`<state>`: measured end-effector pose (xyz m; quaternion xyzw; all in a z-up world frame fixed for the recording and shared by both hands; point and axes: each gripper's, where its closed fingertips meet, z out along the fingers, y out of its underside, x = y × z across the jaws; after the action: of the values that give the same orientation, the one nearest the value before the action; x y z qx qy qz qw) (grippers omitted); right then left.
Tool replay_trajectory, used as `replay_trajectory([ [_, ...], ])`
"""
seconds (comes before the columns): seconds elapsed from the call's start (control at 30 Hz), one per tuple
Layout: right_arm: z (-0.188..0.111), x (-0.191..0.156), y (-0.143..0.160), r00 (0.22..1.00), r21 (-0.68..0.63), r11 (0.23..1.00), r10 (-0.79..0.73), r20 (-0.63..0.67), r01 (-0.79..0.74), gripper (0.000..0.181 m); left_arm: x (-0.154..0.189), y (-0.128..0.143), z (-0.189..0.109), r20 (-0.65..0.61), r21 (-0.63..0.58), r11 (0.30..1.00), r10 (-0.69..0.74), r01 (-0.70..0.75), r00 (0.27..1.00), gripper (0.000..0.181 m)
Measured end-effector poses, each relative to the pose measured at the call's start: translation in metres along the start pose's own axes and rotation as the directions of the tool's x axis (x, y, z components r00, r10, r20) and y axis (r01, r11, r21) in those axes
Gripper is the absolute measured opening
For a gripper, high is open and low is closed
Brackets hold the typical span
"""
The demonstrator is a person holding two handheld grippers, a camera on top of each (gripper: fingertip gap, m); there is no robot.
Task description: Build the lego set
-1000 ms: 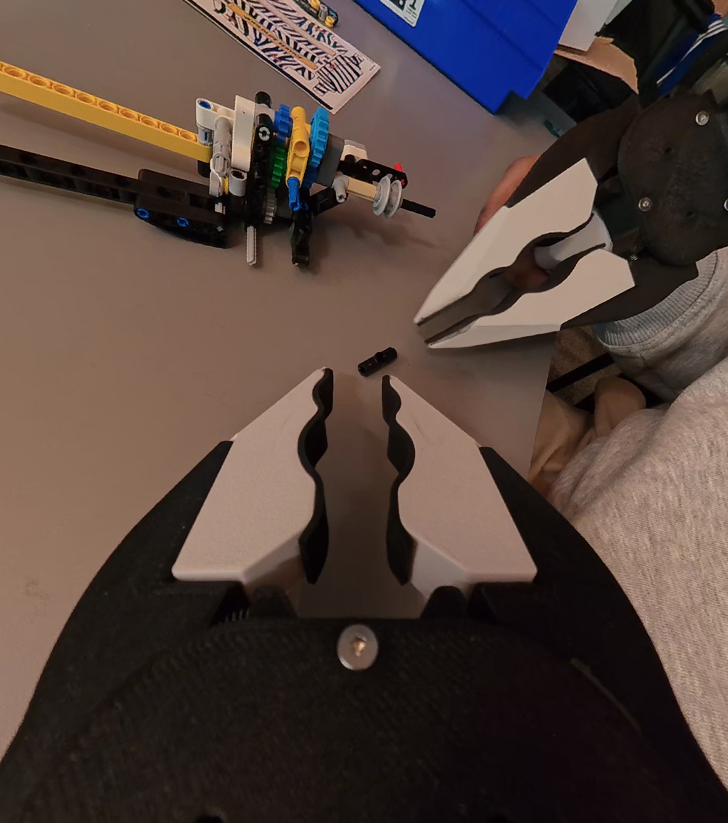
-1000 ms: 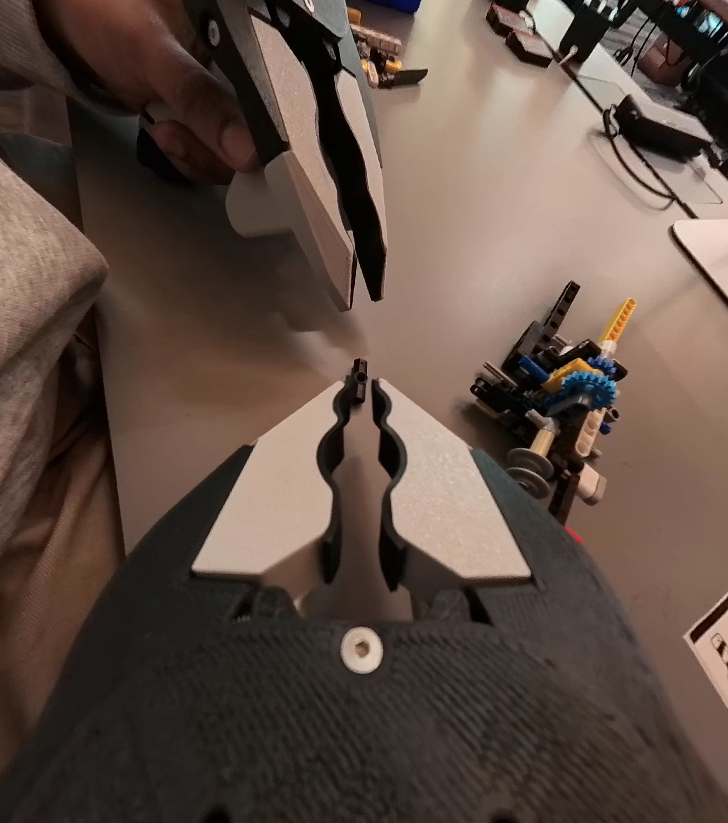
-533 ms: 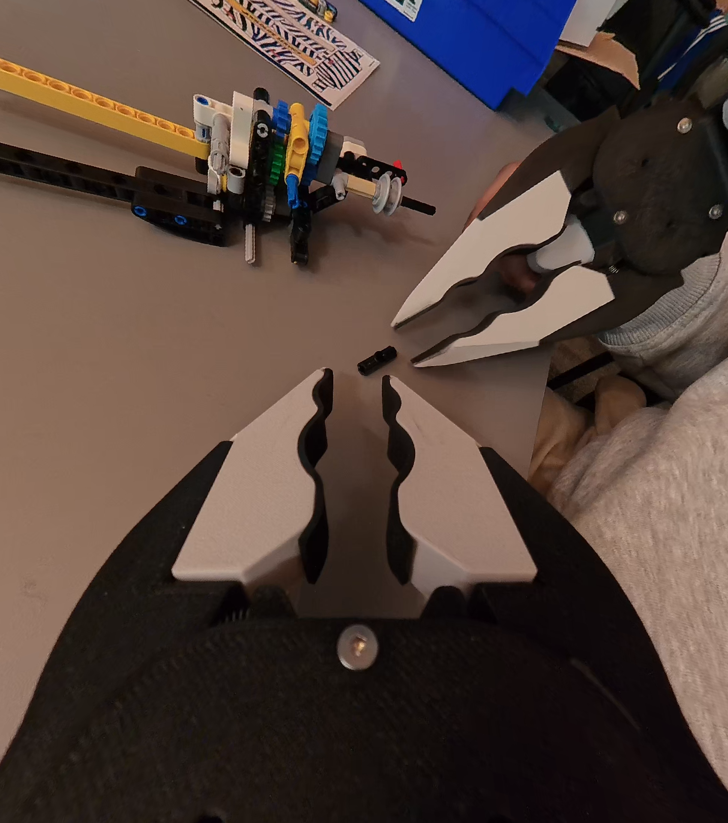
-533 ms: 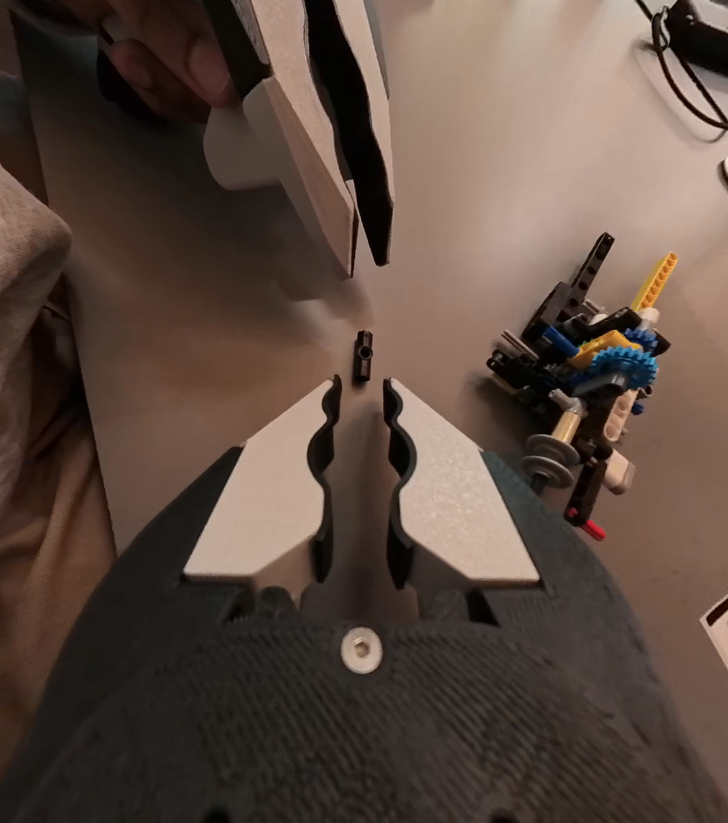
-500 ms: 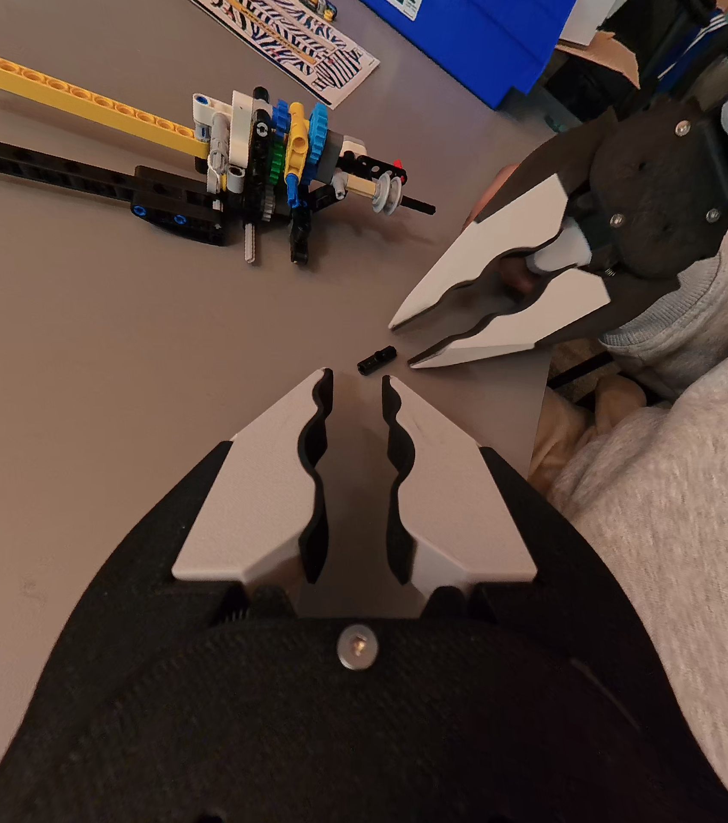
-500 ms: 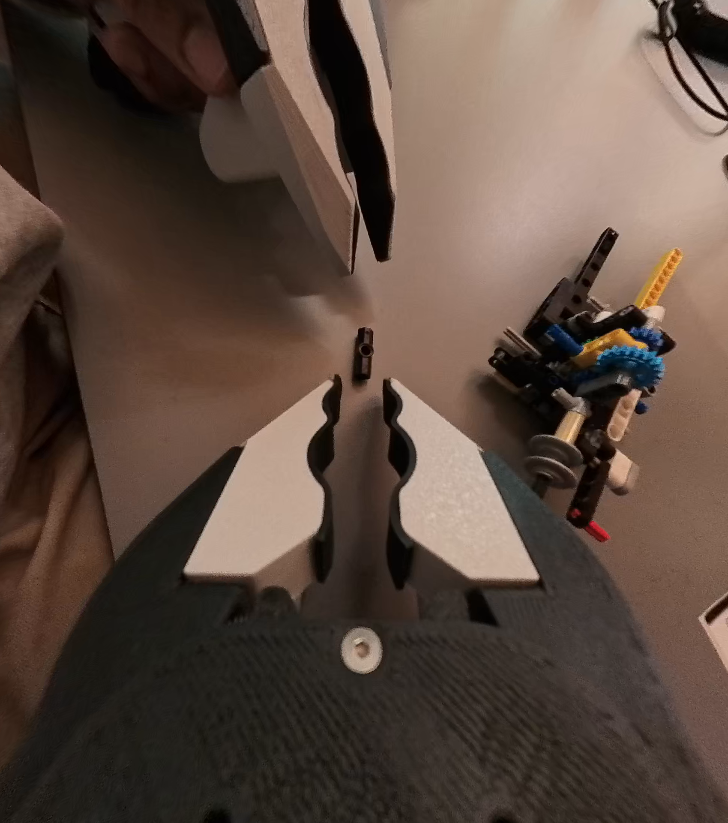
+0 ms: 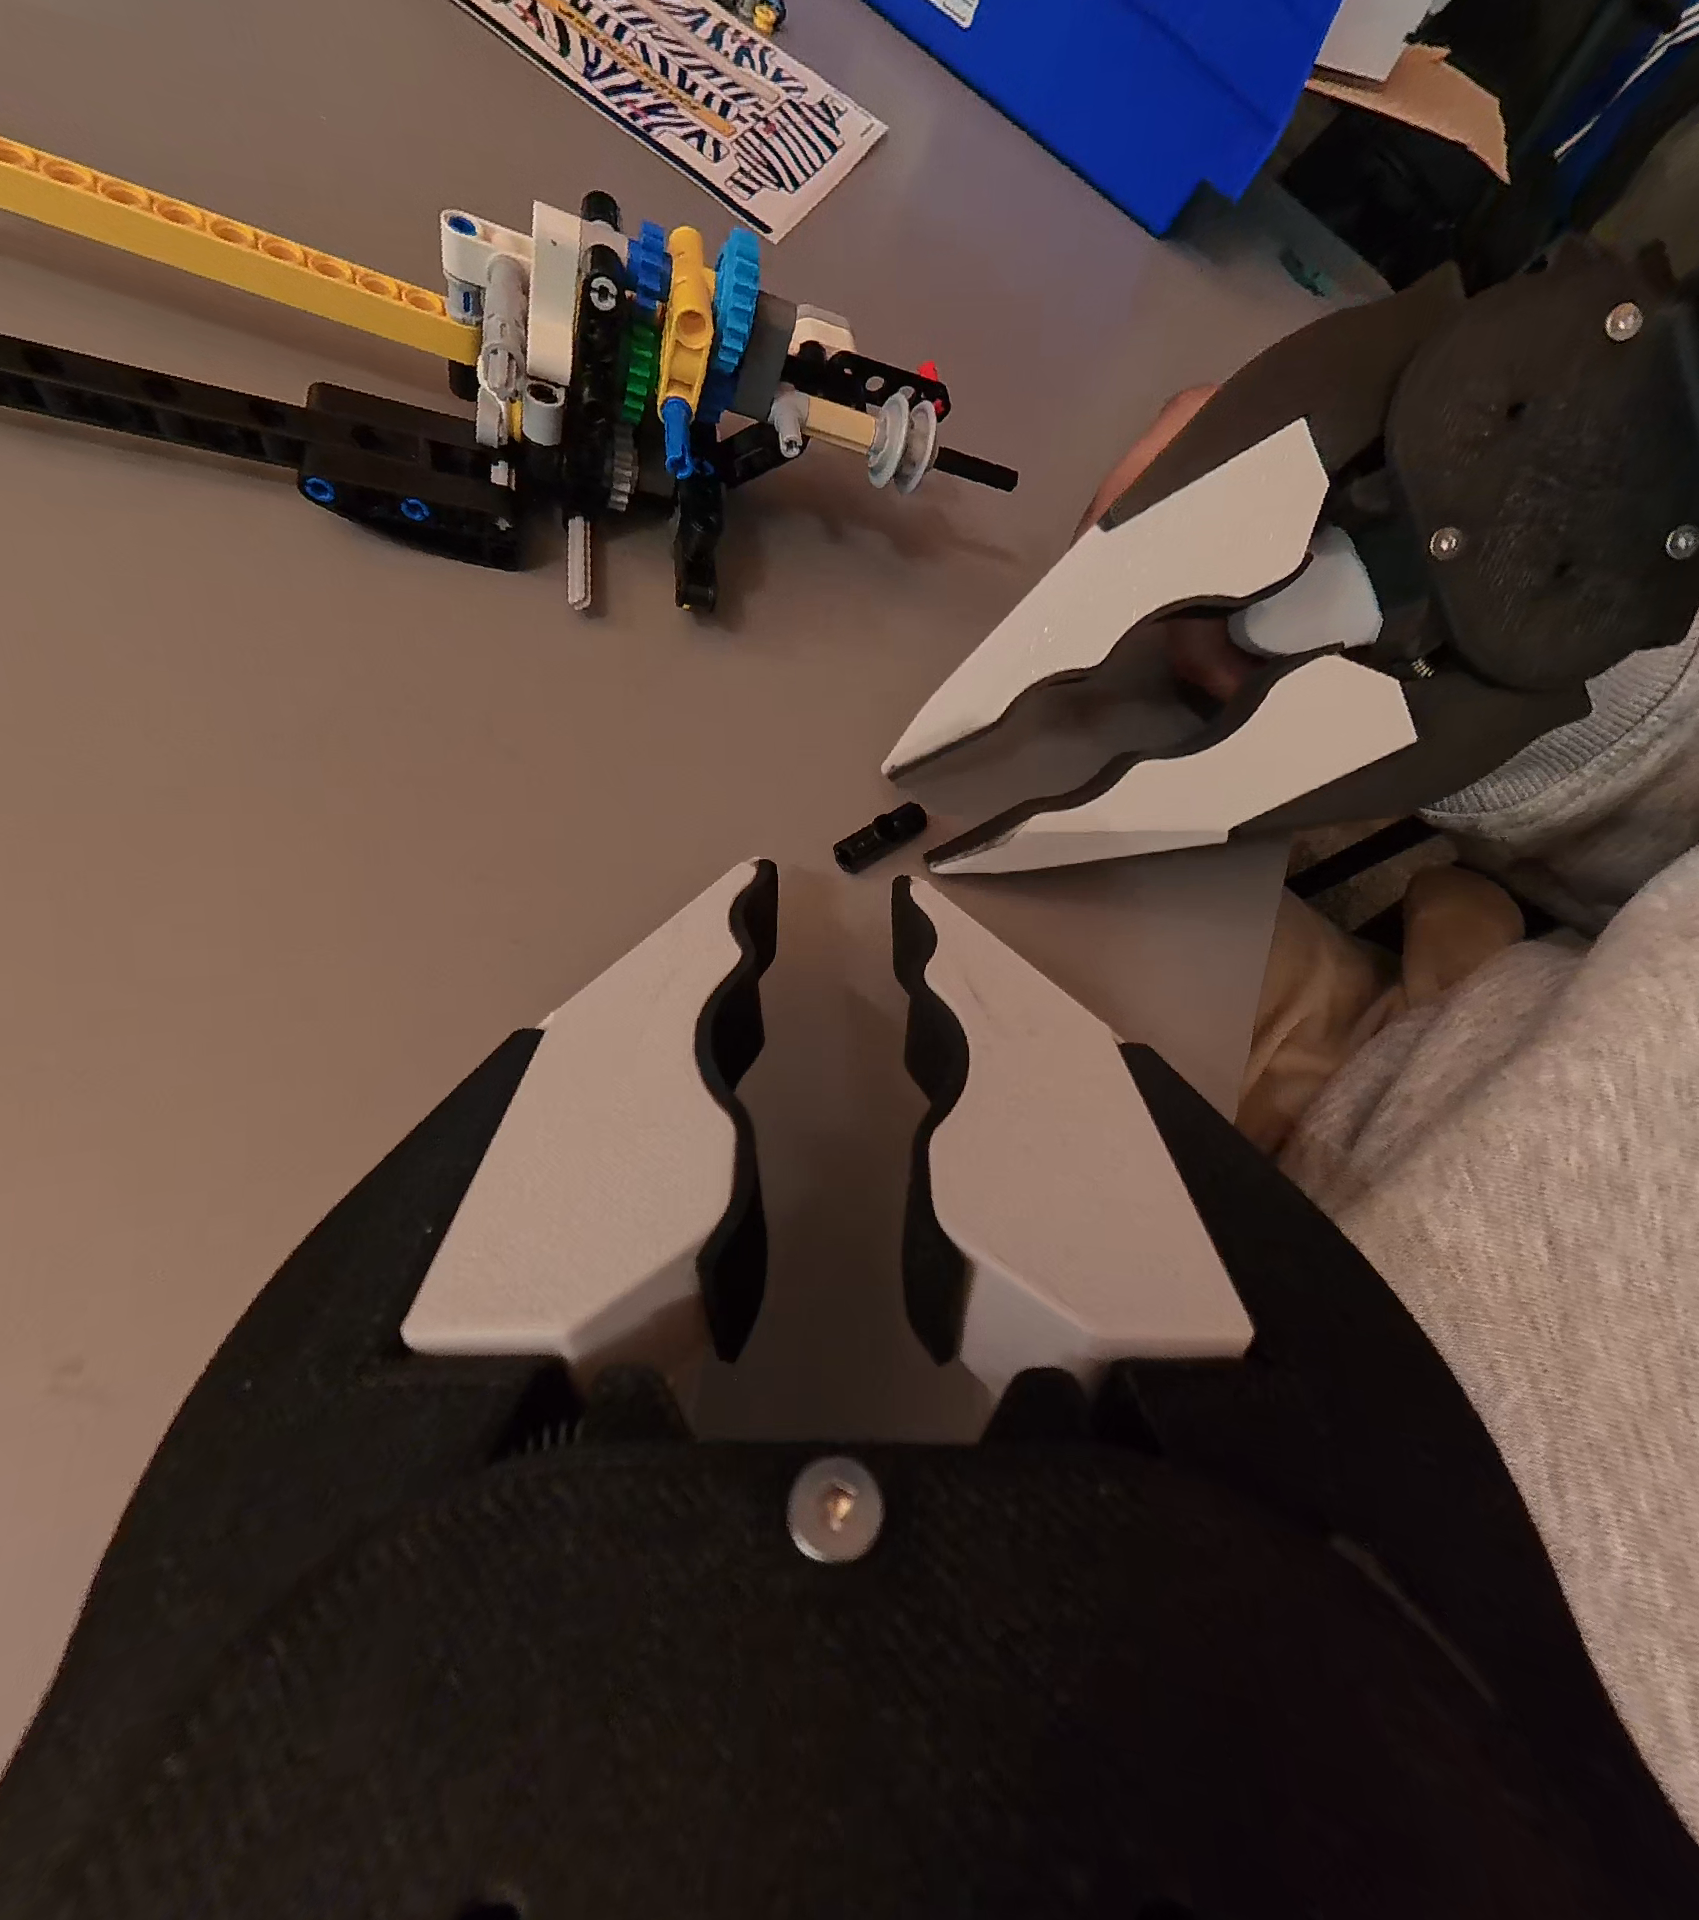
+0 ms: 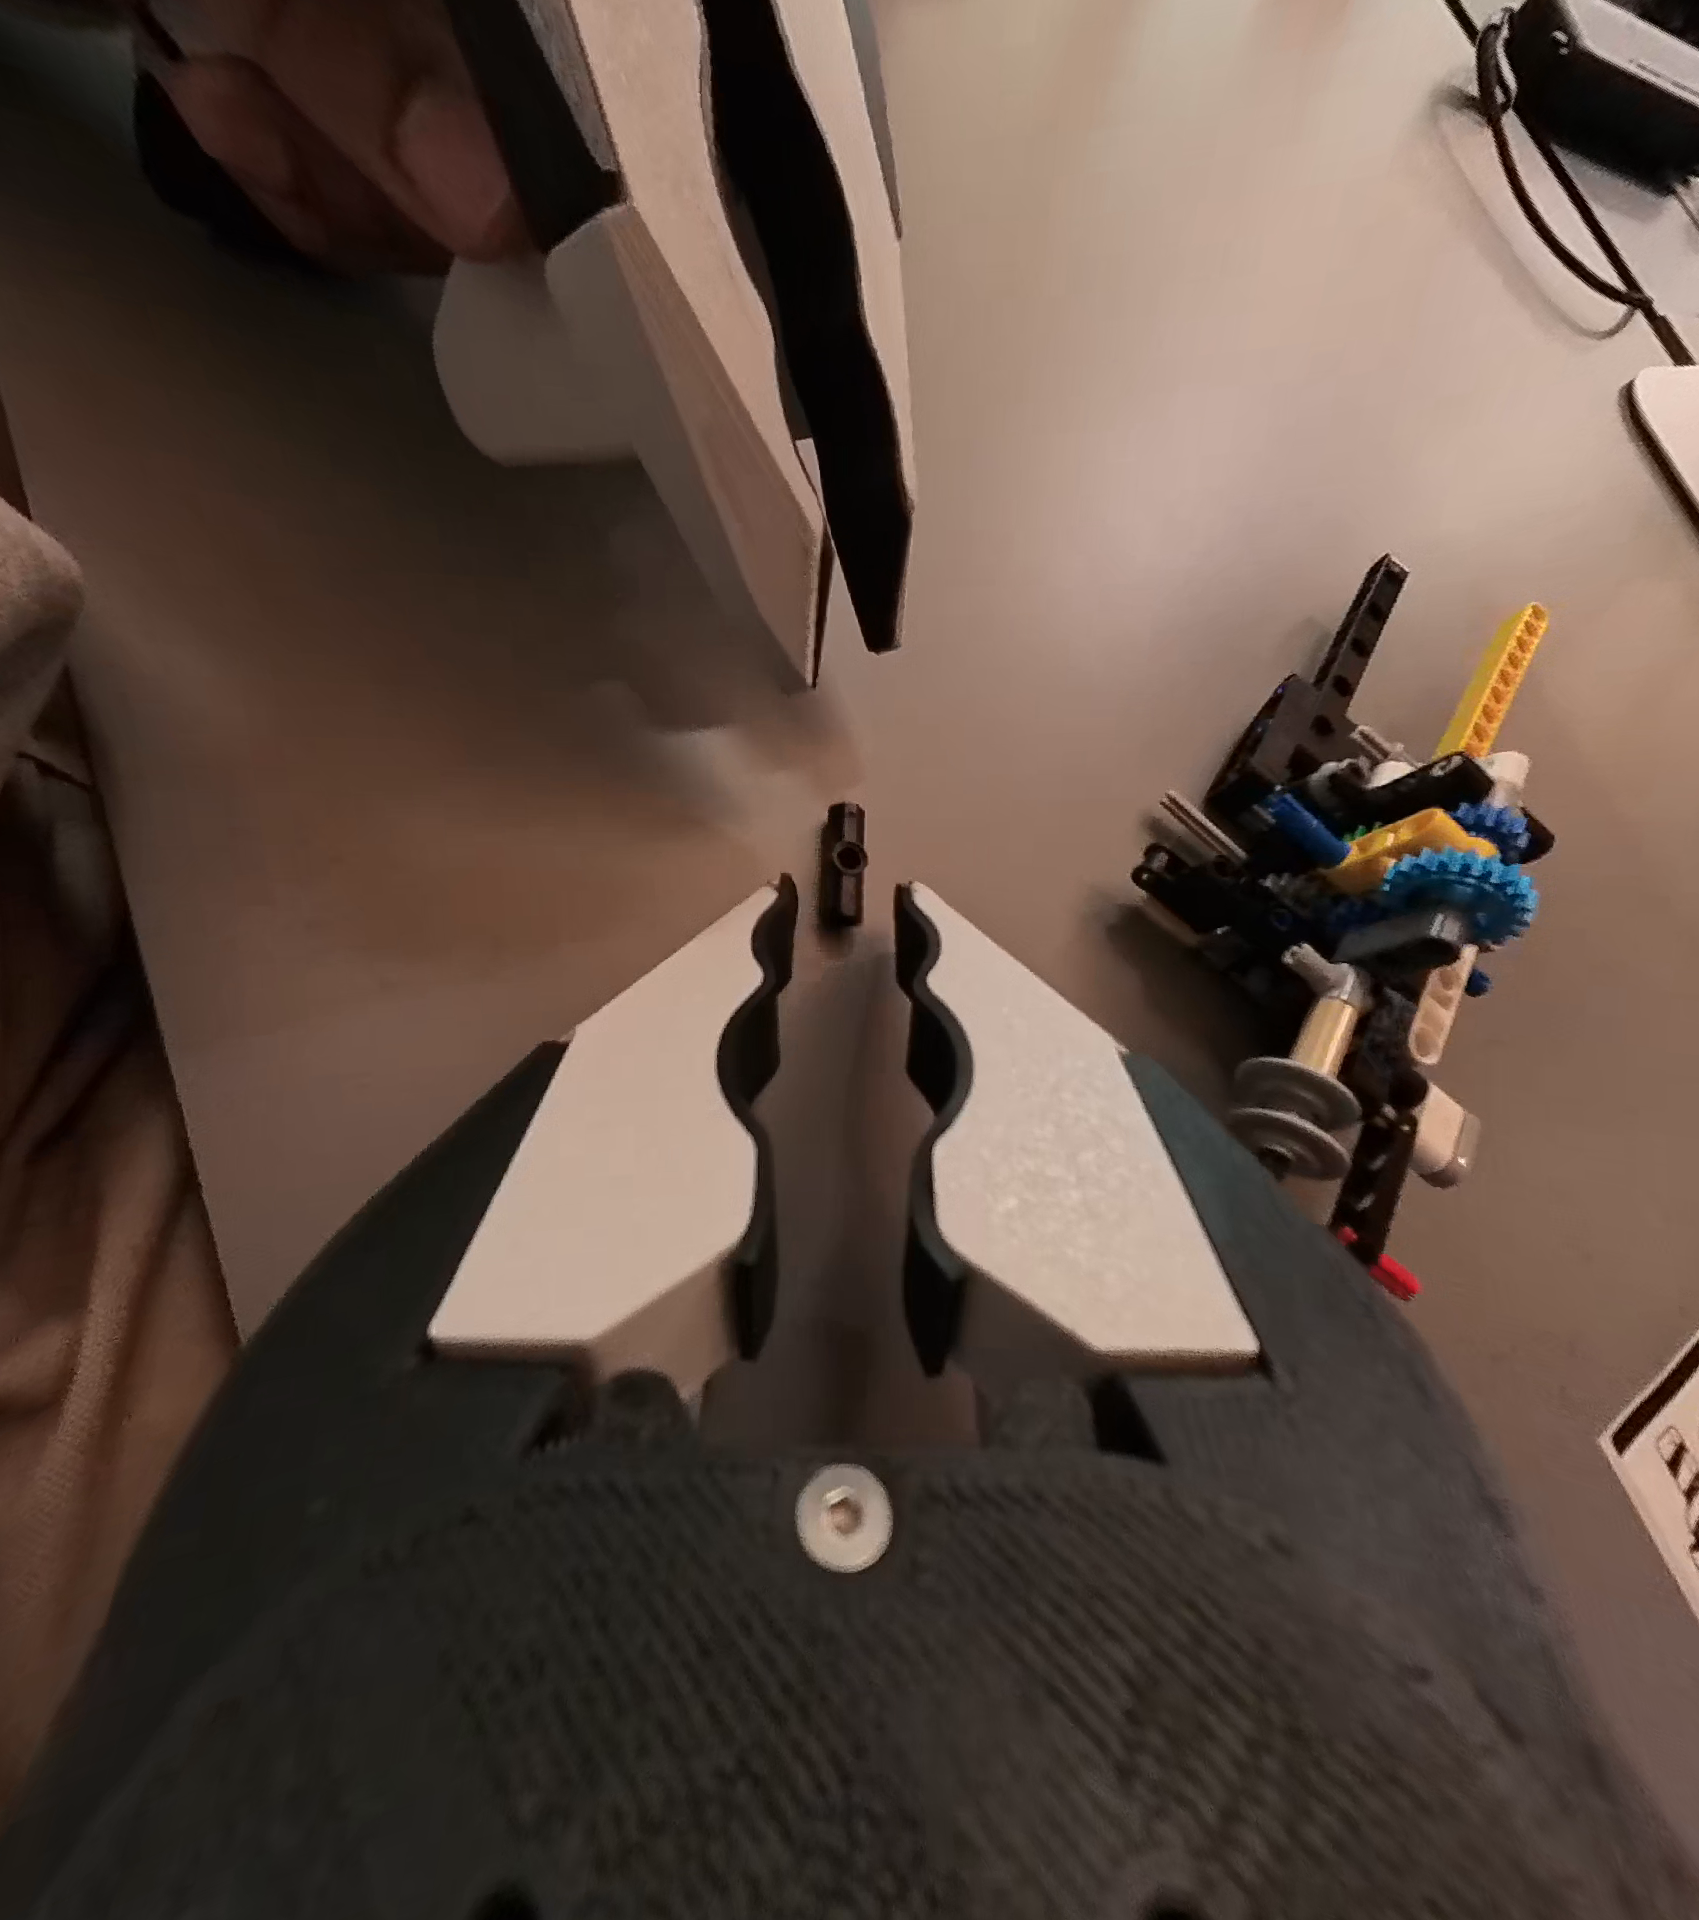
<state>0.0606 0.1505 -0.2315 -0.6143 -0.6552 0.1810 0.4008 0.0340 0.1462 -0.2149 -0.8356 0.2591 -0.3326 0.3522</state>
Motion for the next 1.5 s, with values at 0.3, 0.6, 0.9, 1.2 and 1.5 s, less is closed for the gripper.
replay_trajectory([
  [0.3, 0.004, 0.002, -0.001, 1.0, -0.01, 1.0, 0.014, -0.018, -0.014, 0.016, 0.0, 0.001, 0.001, 0.004, -0.005, 1.0, 0.005, -0.005, 1.0, 0.02],
  [0.6, 0.007, 0.003, 0.002, 0.999, -0.023, 0.999, 0.023, -0.026, -0.023, 0.007, 0.0, 0.001, 0.001, 0.006, -0.011, 1.0, 0.009, -0.009, 1.0, 0.02],
  [0.9, 0.008, 0.001, 0.003, 1.0, -0.02, 0.999, 0.027, -0.012, -0.027, 0.006, 0.001, 0.003, 0.004, -0.003, -0.03, 1.0, 0.004, -0.004, 1.0, 0.022],
  [1.2, -0.01, 0.007, -0.006, 0.98, 0.096, 0.977, 0.182, 0.08, -0.189, 0.006, 0.008, -0.001, 0.0, -0.071, 0.007, 1.0, 0.0, 0.0, 0.997, 0.022],
  [1.5, -0.016, 0.008, -0.012, 0.963, 0.147, 0.958, 0.227, 0.146, -0.248, 0.006, 0.023, -0.012, -0.006, -0.047, 0.097, 0.982, 0.166, -0.161, 0.985, 0.021],
])
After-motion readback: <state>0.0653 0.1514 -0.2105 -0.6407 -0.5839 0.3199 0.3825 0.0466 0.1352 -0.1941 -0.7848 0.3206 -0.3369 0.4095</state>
